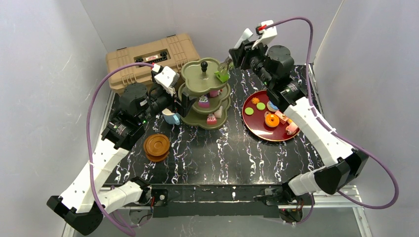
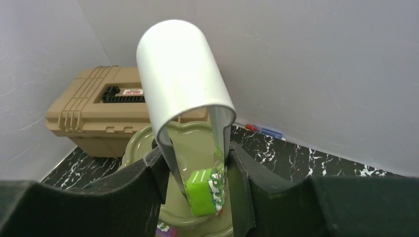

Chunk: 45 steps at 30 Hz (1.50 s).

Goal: Serve the afternoon tea
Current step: Place the desert on the desert table.

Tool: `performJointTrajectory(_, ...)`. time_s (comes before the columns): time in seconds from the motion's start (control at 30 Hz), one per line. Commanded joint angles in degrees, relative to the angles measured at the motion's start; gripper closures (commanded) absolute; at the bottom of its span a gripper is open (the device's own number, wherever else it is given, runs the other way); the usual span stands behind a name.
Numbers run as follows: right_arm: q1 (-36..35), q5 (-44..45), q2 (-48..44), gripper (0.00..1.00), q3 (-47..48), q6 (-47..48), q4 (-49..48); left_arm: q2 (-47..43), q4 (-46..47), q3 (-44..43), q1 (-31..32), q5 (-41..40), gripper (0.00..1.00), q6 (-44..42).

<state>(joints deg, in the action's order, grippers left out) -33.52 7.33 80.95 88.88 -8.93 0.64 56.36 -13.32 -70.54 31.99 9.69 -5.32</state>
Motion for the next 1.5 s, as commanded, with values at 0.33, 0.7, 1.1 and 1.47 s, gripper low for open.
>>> performJointTrajectory(0.33,1.8,-2.3,-2.0,0.54,1.1,-3.1,-6.9,-1.2,0.9,-0.8,-0.3,0.8,0.02,0.6)
performJointTrajectory(0.7,1.8,-3.1,2.5,0.57,2.4,-5.5,-10.5,-1.4,1.2,-0.4,-0.3,0.3,0.02,0.3)
performJointTrajectory(1.1,1.8,-4.0,2.5,0.43,1.9,-6.5,-9.9,-1.2,1.1,-1.0,-0.3,0.6,0.02,0.7)
performJointTrajectory(1.47,2.5,-1.7,0.7,0.46,4.9,-4.4,-8.2,-1.0,1.2,-0.9,-0.3,0.7,0.02,0.6)
